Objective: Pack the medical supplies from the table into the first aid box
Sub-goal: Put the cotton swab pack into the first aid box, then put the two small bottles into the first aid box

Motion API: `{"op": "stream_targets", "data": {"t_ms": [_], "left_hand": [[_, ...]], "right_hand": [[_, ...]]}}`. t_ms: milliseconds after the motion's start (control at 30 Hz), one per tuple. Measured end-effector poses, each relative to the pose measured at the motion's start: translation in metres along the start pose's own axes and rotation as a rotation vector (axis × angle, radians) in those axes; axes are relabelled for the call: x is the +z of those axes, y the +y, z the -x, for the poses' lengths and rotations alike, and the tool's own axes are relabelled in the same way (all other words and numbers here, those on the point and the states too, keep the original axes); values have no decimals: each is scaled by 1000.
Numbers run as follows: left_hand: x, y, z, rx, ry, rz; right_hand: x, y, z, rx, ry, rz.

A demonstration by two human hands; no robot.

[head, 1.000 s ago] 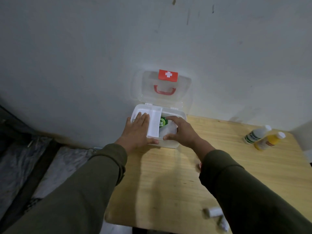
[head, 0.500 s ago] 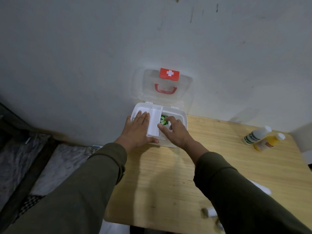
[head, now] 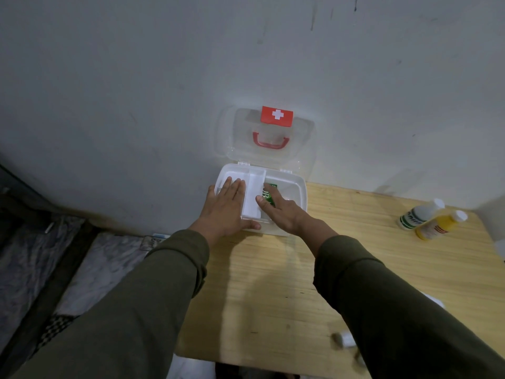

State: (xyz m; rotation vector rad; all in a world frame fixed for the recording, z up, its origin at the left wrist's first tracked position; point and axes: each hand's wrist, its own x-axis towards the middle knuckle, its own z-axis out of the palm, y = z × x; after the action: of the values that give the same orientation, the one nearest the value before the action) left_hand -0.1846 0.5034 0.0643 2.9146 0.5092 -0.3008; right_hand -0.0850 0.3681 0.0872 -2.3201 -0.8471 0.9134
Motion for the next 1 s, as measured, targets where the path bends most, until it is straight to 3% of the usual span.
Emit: {"op": "stream_targets", "data": {"t_ms": [200, 400, 533, 833, 1000], "left_hand": [[-4, -1, 1, 13, -9, 31], [-18, 7, 7, 209, 371, 88], [-39, 48, -10, 380, 515, 183], [-29, 191, -51, 592, 471, 251], [-10, 266, -71, 638, 407, 277]], "right_hand": [[-5, -1, 3, -20, 52, 61], [-42, 7, 26, -198, 466, 136], [-72, 38, 58, -148, 657, 223], [-120, 152, 139, 135, 881, 261], [-143, 212, 163, 236, 907, 246]]}}
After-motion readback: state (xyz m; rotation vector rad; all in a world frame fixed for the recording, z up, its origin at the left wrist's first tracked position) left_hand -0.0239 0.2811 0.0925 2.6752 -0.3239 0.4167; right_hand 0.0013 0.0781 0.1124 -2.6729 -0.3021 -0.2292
